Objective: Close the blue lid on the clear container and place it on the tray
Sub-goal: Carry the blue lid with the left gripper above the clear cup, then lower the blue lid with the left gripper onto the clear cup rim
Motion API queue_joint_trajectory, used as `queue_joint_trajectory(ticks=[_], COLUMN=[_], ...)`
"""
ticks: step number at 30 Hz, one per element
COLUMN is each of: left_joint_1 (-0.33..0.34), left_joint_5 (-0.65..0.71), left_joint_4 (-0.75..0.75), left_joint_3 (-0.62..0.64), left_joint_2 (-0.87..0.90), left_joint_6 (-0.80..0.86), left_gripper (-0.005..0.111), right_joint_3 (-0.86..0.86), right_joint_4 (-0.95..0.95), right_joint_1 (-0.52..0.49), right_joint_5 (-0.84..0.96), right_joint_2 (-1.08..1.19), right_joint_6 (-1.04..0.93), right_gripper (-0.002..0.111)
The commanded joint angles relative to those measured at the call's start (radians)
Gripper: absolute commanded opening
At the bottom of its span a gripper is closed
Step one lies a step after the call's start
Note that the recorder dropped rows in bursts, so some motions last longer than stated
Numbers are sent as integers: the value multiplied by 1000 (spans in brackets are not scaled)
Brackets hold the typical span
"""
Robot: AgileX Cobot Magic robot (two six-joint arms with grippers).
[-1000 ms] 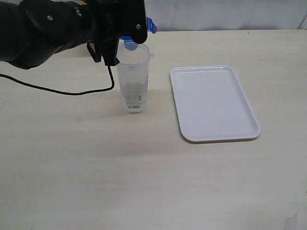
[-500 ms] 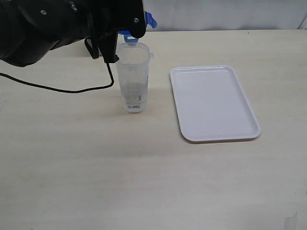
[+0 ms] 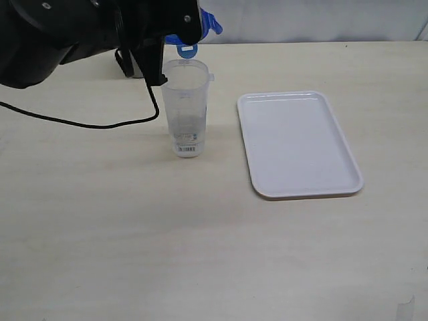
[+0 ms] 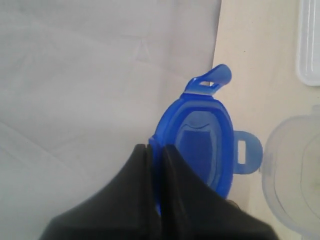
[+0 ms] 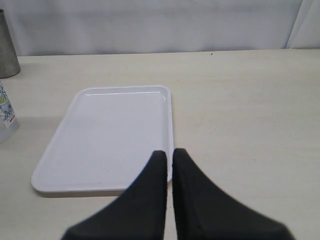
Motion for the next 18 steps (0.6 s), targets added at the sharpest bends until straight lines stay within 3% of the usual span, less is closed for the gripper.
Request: queue_joint_trajectory(ticks=[1,9,12,15,18], left_joint_1=[-8,-8,-8,-8,-8], left_joint_5=[10,-3,-90,-271,-330], left_joint_4=[-35,-40,-59,-135,-151], left_joint_3=[1,1,1,1,1], left_joint_2=[-31,-31,-31,-29,-7], left_joint_6=[31,31,31,31,31], left_gripper=[0,0,0,0,0], right_joint_3=[1,1,1,1,1], right_joint_4=[2,2,2,2,2], right_joint_1=[2,2,2,2,2], right_joint_5=[-5,-5,-5,-5,-5], right_joint_2=[-1,-1,-1,-1,-1], right_joint_6=[0,0,0,0,0], right_gripper=[4,4,4,4,4])
